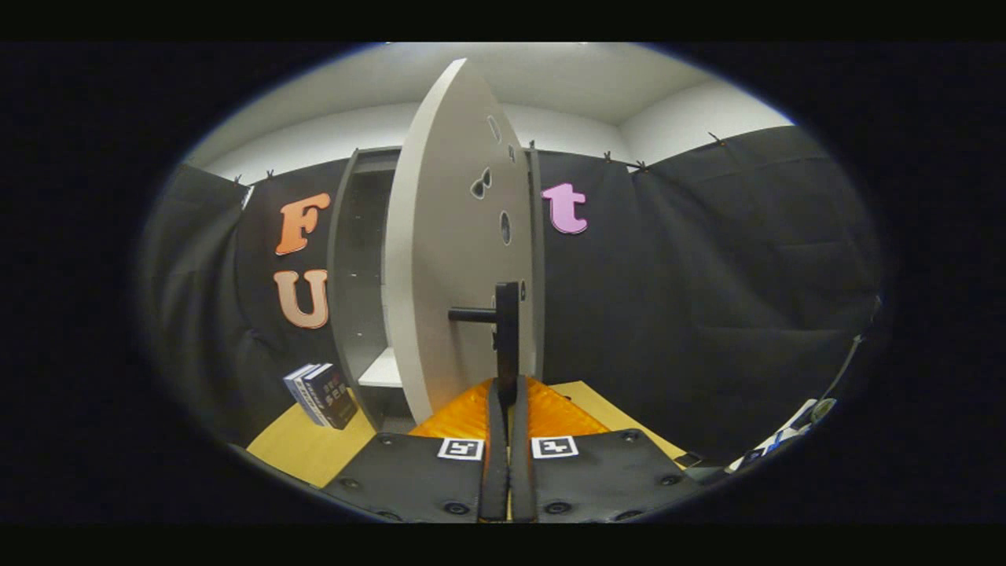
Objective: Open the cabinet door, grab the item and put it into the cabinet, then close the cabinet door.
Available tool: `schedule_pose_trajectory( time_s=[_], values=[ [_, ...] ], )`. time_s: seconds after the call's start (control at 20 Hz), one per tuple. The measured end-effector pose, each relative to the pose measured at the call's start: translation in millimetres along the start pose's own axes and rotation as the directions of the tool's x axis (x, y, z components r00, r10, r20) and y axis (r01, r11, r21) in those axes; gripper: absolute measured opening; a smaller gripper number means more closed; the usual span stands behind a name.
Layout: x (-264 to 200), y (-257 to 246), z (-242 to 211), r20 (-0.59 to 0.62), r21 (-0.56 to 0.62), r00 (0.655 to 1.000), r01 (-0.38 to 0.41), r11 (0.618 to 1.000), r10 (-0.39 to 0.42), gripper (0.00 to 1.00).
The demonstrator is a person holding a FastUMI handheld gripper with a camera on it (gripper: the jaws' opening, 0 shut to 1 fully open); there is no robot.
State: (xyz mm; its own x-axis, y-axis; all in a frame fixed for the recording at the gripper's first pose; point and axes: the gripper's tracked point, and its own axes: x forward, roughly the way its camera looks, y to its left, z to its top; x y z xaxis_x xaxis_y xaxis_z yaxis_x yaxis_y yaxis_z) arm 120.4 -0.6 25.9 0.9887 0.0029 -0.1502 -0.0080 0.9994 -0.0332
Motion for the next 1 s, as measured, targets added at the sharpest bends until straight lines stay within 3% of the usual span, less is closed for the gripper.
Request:
schedule_pose_trajectory(
  time_s=[0.5, 0.75, 1.0],
  values=[
    [-14, -38, 2, 0.052, 0.005, 0.979, 0.196, 0.981, -0.196, 0.08],
    [-8, -16, -5, 0.078, 0.014, 0.988, 0.134, 0.991, -0.134, 0.08],
    [-7, 18, -46, -0.033, 0.017, 0.999, 0.028, 0.999, -0.028, 0.25]
  ],
)
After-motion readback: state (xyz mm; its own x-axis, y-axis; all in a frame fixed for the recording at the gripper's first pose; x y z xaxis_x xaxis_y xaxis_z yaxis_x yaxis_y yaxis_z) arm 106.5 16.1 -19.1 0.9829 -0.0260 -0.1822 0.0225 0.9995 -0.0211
